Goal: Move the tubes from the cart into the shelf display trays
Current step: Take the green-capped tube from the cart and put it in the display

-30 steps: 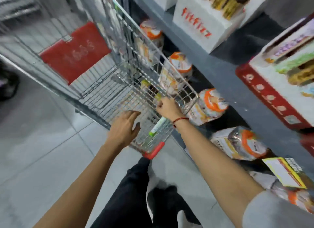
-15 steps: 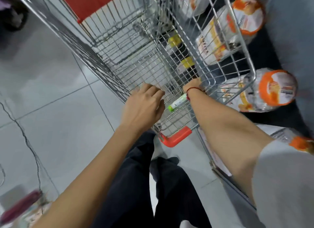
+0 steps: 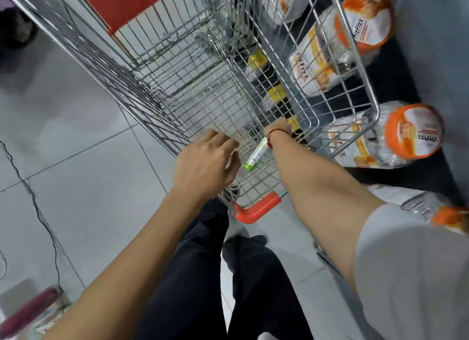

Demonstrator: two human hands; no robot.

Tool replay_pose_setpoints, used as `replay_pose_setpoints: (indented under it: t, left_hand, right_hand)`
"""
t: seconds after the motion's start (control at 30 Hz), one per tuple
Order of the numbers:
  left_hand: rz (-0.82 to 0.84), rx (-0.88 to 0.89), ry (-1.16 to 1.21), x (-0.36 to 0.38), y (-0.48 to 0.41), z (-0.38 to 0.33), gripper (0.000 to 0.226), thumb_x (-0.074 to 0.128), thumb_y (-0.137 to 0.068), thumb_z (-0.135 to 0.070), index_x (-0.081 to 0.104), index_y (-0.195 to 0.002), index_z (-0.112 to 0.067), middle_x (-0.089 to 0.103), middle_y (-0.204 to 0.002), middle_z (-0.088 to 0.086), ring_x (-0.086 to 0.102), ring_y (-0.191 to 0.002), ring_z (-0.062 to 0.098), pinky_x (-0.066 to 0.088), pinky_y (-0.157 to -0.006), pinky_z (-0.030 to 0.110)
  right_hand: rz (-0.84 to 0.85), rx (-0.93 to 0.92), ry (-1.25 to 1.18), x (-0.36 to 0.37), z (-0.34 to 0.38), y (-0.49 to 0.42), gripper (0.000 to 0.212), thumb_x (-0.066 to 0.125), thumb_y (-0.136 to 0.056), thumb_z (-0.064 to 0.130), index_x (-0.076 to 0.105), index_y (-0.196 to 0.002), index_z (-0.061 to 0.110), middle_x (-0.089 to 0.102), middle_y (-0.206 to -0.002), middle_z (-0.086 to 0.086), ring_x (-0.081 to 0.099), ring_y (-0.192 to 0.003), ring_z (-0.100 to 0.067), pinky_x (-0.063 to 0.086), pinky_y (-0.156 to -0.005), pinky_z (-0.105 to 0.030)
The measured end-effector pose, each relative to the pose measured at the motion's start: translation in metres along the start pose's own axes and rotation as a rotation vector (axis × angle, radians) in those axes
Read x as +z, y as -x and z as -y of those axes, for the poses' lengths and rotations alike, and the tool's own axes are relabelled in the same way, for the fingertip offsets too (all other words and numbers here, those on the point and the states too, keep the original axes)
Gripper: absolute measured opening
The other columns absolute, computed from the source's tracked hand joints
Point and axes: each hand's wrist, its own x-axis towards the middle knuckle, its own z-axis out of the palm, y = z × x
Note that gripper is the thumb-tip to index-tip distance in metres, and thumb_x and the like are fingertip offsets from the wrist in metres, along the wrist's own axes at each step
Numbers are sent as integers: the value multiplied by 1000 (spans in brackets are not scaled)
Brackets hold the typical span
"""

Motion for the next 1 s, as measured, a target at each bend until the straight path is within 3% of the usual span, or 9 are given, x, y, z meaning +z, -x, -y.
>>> replay_pose_setpoints:
  t: [0.2, 0.37, 0.47, 0.57, 0.67, 0.73, 0.9, 1.0]
  left_hand:
    - [-2, -18, -5, -2, -1, -2, 14, 61, -81, -20, 71, -87, -11, 70, -80, 3, 62, -80, 27, 44, -46, 29]
    - [56, -6, -5, -4, 0, 0, 9, 68, -77, -16, 70, -83, -11, 71, -81, 5, 63, -78, 28, 47, -48, 31]
    - [101, -5, 39, -6, -1, 1, 10, 69, -77, -13, 69, -86, -8, 70, -88, 8, 63, -85, 31, 51, -51, 36]
    - [90, -1, 86, -13, -7, -12, 16, 69, -78, -8, 69, -94, -6, 68, -97, 12, 61, -93, 34, 51, -55, 40]
    - [77, 93, 111, -22, -26, -43, 22, 64, -82, -8, 66, -103, -4, 66, -105, 16, 57, -99, 37, 51, -66, 45]
    - [58, 204, 124, -27, -41, -72, 25, 64, -81, -6, 64, -106, -2, 65, -104, 19, 58, -95, 39, 51, -68, 45]
    - [-35, 462, 149, -34, -68, -157, 29, 60, -76, -9, 63, -104, -1, 64, -99, 18, 57, -87, 35, 48, -60, 37]
    - [-12, 617, 192, -31, -76, -207, 41, 43, -76, -21, 60, -108, -1, 62, -106, 18, 56, -94, 35, 48, -73, 38]
  right_hand:
    - [9, -162, -50, -35, 9, 29, 30, 64, -87, 10, 59, -114, -4, 61, -121, -19, 62, -107, -33, 55, -86, -38]
    - [-15, -309, -102, -80, 0, 71, 34, 67, -85, 8, 58, -117, 2, 63, -116, -15, 64, -97, -30, 56, -85, -35]
    - [-68, -389, -173, -128, -11, 105, 42, 69, -84, 12, 56, -123, 1, 60, -121, -18, 59, -110, -29, 47, -86, -26]
    - [-146, -462, -213, -178, -27, 142, 46, 71, -81, 18, 58, -121, 0, 60, -124, -19, 54, -118, -31, 45, -94, -31]
    - [-290, -499, -189, -228, -49, 180, 34, 71, -78, 21, 66, -105, 0, 67, -108, -20, 56, -108, -33, 37, -84, -30]
    - [-380, -511, -201, -257, -69, 208, 34, 70, -78, 19, 66, -105, -1, 67, -107, -22, 55, -107, -34, 33, -83, -31]
    - [-576, -480, -156, -313, -135, 264, 33, 75, -69, 24, 70, -96, 6, 71, -100, -18, 63, -99, -32, 45, -80, -34]
    - [-613, -439, -162, -338, -183, 296, 35, 76, -72, 26, 69, -101, 8, 70, -106, -14, 61, -103, -30, 42, -85, -33]
